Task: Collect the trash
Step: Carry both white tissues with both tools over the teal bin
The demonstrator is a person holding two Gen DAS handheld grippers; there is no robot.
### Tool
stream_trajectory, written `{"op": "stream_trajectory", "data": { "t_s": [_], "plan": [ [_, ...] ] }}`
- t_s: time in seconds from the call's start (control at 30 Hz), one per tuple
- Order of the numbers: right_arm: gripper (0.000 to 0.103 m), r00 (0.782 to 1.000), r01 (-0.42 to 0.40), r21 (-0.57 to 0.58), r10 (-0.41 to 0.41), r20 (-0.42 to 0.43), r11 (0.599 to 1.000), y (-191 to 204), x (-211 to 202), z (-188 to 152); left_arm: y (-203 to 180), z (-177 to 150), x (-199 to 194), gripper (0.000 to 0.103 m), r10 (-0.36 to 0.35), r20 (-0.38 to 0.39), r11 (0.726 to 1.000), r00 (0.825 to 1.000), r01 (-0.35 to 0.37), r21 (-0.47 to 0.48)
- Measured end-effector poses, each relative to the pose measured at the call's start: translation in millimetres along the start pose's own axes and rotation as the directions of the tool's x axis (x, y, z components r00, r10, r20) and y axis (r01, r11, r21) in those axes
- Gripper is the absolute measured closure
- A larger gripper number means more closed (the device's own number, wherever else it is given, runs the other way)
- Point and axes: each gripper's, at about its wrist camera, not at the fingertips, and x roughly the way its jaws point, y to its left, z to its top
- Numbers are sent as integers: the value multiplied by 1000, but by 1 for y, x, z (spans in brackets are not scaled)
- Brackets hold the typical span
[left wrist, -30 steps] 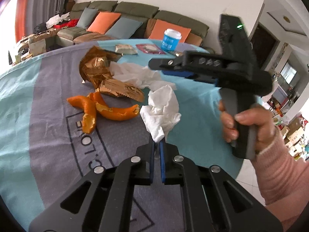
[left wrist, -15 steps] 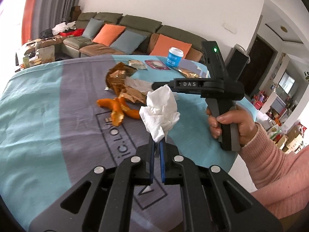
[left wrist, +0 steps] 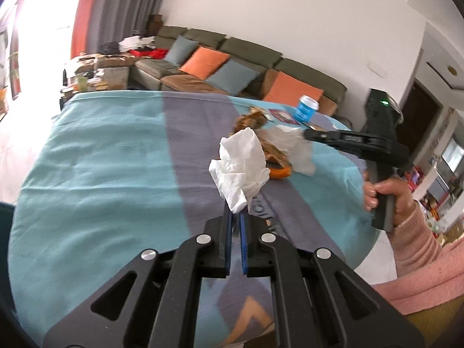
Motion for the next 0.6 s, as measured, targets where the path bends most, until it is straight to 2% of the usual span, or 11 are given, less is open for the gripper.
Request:
{"op": "stream_trajectory", "data": {
  "t_s": [0.4, 0.6],
  "plan": [
    [100, 994, -67, -101, 76, 81, 993, 50, -28, 15, 38, -9, -43, 98, 86, 61, 994, 994, -82, -65],
    [100, 985, -127, -159, 143, 95, 979, 80, -35, 20, 49, -10, -59, 98, 132, 88, 988, 987, -124, -91]
  ]
}}
